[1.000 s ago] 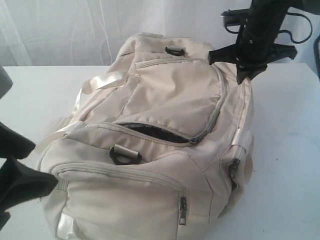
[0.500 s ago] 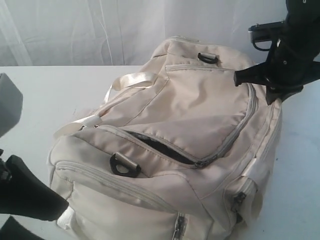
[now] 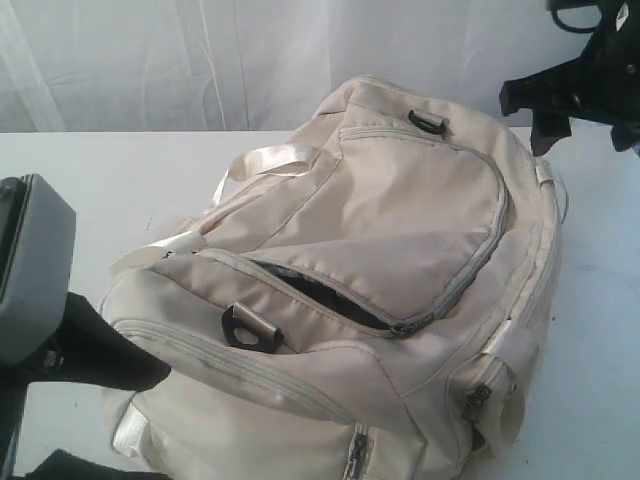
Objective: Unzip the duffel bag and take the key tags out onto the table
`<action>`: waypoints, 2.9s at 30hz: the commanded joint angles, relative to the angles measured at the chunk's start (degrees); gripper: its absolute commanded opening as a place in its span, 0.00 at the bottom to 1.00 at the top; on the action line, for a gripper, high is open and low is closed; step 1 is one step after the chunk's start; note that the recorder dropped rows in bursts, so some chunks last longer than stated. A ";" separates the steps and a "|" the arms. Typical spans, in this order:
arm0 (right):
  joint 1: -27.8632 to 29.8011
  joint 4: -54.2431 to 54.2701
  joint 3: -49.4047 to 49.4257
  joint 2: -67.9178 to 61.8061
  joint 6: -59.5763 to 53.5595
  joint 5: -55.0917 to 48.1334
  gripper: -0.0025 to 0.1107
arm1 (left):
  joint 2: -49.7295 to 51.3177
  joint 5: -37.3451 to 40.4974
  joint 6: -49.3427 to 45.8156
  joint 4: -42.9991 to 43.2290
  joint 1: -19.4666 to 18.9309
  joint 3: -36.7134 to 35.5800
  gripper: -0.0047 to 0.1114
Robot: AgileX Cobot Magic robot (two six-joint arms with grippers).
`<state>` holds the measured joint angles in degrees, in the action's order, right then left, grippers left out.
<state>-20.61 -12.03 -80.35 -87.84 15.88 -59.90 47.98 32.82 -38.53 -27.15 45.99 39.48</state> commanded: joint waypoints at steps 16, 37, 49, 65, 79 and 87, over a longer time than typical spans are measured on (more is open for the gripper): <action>0.68 25.87 -0.30 15.09 -17.07 -2.62 0.60 | 11.26 -34.53 -36.25 -3.01 0.02 -7.72 0.43; -2.79 42.91 3.03 15.73 -32.82 -10.06 0.60 | 14.45 -51.68 -71.00 -3.10 -12.86 -7.72 0.04; -11.00 47.11 15.01 13.23 -47.71 3.29 0.52 | 11.56 -39.59 -70.35 -19.63 -12.71 -7.72 0.56; -24.70 29.77 17.77 0.98 -75.44 18.03 0.52 | 2.69 -16.89 -56.27 -29.18 -12.71 -7.72 0.50; -25.57 26.10 17.77 2.34 -73.45 26.36 0.47 | 2.81 -16.50 -57.79 -34.02 -12.61 -7.72 0.50; -25.57 26.65 17.77 6.10 -74.63 18.78 0.40 | 2.81 -16.50 -57.92 -34.14 -12.61 -7.72 0.50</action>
<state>-46.02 14.26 -62.75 -83.22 -57.64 -37.32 50.76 15.35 -96.39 -59.28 33.44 31.53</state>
